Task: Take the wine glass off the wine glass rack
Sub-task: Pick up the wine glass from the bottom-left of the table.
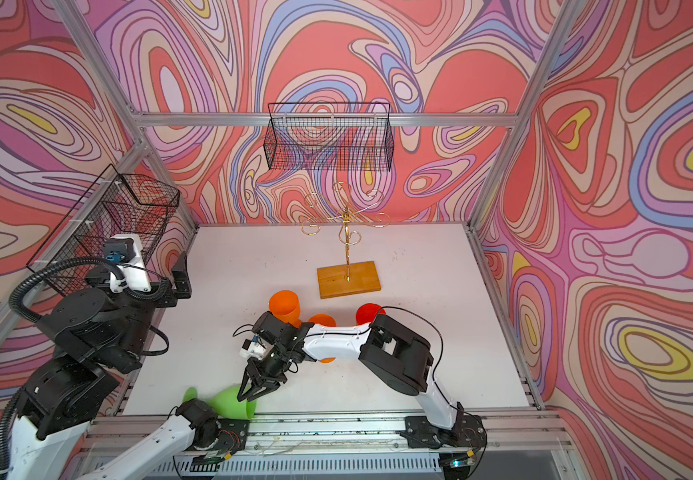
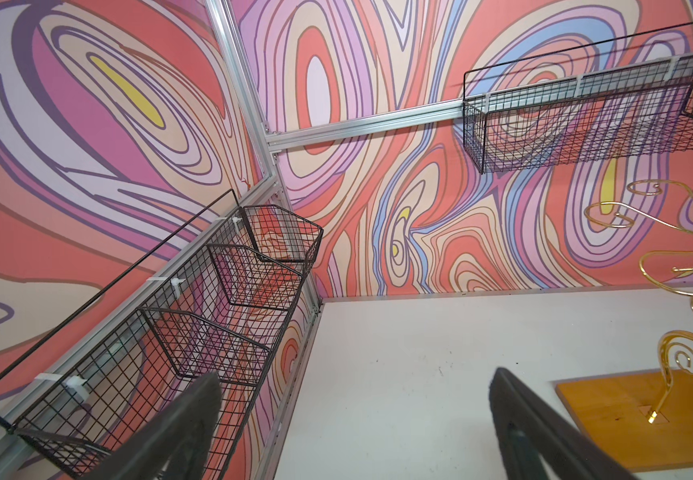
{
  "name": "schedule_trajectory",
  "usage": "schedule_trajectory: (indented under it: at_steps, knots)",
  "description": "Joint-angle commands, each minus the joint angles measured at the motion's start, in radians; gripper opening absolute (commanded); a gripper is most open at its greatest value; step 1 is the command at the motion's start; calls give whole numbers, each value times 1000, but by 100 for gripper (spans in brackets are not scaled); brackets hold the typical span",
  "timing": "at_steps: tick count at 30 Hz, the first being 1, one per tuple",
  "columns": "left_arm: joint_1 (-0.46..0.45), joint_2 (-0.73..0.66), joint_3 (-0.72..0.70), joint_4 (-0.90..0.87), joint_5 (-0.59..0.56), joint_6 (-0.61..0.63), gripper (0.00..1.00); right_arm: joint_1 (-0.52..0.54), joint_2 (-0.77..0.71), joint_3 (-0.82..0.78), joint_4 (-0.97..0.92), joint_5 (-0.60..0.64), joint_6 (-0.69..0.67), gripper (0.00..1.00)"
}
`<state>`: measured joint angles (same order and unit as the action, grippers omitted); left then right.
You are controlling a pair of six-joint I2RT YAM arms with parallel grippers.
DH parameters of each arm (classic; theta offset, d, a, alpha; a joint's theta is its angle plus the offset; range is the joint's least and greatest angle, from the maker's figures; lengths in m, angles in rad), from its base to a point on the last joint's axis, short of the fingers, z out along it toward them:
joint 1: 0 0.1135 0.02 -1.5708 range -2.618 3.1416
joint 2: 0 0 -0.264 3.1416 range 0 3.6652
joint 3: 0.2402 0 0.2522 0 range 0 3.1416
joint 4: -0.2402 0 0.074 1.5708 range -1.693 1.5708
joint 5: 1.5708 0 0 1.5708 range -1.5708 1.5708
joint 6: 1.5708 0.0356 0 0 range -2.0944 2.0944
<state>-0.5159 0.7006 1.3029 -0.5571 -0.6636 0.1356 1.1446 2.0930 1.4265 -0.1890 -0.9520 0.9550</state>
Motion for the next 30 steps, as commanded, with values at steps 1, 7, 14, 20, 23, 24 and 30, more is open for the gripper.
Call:
schedule_trajectory:
  at_steps: [1,7,14,20,23,24,30]
  knots:
    - [8,-9,21,-4,-19,23,100,-6,33,27,-38,-10,-21,32]
    - [7,-10,22,-4,-24,28,100,-6,52,53,-73,-11,-28,32]
    - [8,-21,18,-6,-34,34,100,-6,76,92,-73,-6,-34,31]
    - [8,-23,18,-3,-36,40,100,-6,101,119,-73,-1,-29,23]
    - [8,-23,16,-2,-37,40,100,-5,105,127,-78,8,-22,20]
    - [7,-23,16,-1,-37,39,100,-6,108,130,-79,9,-21,20]
    - [8,-29,13,-1,-43,43,100,-7,123,137,-46,4,-4,8]
